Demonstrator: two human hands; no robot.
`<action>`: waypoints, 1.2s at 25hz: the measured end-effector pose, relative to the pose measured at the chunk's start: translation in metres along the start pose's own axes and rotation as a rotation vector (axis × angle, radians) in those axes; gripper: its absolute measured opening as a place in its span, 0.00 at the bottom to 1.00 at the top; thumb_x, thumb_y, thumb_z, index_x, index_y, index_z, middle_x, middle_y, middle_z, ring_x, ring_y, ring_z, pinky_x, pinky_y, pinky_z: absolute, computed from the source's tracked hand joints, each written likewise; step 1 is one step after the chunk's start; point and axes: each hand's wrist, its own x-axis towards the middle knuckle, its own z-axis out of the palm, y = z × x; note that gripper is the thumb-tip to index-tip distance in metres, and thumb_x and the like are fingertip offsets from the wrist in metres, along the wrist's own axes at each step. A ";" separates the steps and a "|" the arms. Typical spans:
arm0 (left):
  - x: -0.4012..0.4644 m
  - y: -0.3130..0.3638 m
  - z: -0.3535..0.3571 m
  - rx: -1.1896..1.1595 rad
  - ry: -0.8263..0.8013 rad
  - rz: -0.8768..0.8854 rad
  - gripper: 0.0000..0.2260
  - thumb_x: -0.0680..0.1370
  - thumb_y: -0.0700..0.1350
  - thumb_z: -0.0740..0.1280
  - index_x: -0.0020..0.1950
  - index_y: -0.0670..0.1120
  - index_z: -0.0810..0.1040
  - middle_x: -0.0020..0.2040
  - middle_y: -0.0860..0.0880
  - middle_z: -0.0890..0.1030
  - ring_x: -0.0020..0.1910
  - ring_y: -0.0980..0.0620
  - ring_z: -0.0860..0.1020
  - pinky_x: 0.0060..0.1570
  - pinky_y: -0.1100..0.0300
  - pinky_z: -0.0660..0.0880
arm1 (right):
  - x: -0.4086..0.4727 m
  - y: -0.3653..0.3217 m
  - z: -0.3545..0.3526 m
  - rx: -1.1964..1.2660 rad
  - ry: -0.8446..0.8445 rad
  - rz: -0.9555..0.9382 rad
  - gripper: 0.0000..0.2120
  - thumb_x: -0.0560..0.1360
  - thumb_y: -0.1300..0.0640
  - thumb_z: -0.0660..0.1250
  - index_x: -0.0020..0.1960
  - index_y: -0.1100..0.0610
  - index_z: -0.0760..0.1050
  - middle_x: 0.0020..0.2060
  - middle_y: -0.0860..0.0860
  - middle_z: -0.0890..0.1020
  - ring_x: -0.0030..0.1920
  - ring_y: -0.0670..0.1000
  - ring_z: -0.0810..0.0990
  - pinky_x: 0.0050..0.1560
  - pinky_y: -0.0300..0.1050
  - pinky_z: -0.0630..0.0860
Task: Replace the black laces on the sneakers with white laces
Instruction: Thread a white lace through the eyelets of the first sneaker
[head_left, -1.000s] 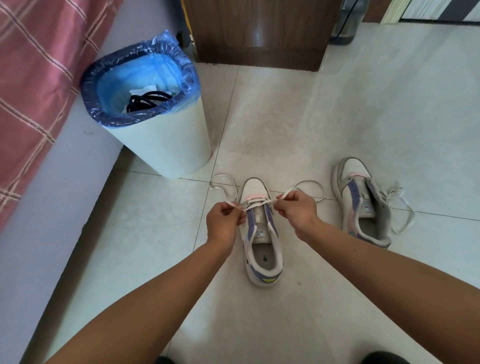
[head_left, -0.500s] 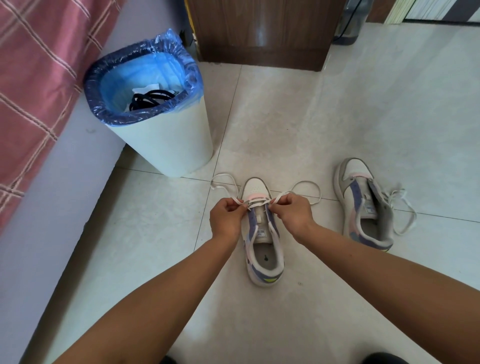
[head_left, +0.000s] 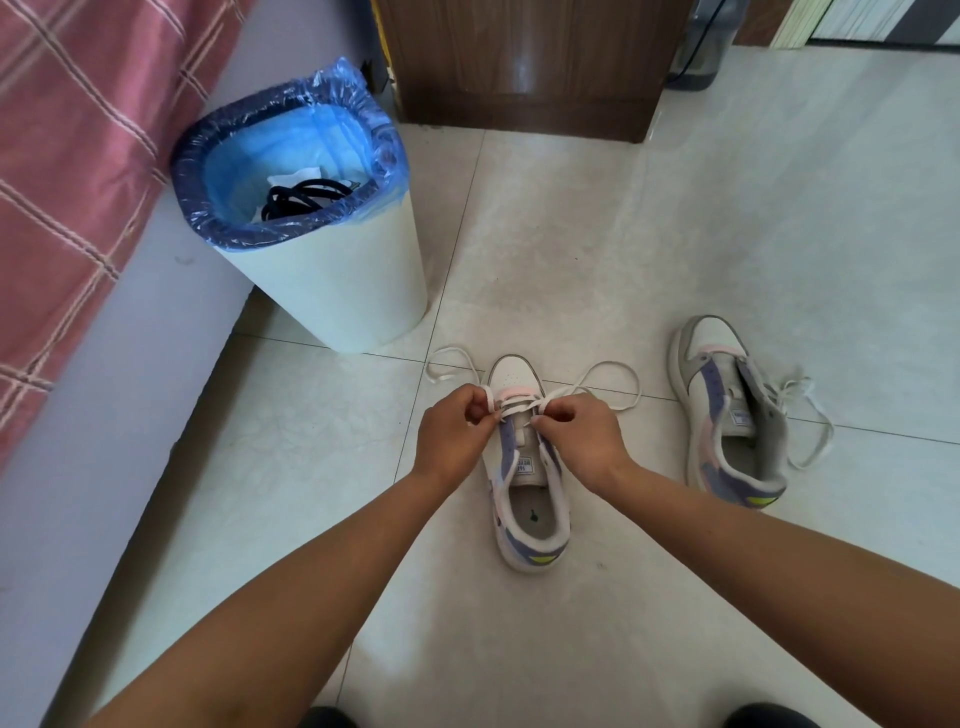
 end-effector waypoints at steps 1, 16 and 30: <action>-0.001 0.000 0.000 0.021 -0.008 0.019 0.04 0.73 0.40 0.71 0.43 0.44 0.76 0.39 0.50 0.80 0.41 0.51 0.78 0.43 0.58 0.74 | -0.001 0.000 0.001 -0.020 0.002 -0.014 0.09 0.73 0.61 0.68 0.37 0.66 0.77 0.31 0.56 0.77 0.32 0.48 0.71 0.36 0.42 0.69; -0.033 0.009 0.026 0.402 -0.101 0.043 0.12 0.76 0.50 0.64 0.55 0.44 0.74 0.52 0.48 0.73 0.50 0.48 0.73 0.42 0.54 0.73 | -0.003 -0.032 0.014 -1.016 -0.216 -0.349 0.13 0.78 0.62 0.59 0.62 0.62 0.72 0.61 0.59 0.69 0.61 0.57 0.71 0.53 0.47 0.73; -0.022 0.009 0.001 -0.352 -0.170 -0.362 0.06 0.78 0.45 0.66 0.52 0.44 0.79 0.45 0.48 0.78 0.41 0.50 0.78 0.37 0.53 0.81 | 0.009 -0.012 0.010 -1.006 -0.069 -0.683 0.08 0.61 0.58 0.78 0.37 0.56 0.80 0.34 0.52 0.81 0.38 0.55 0.79 0.38 0.43 0.73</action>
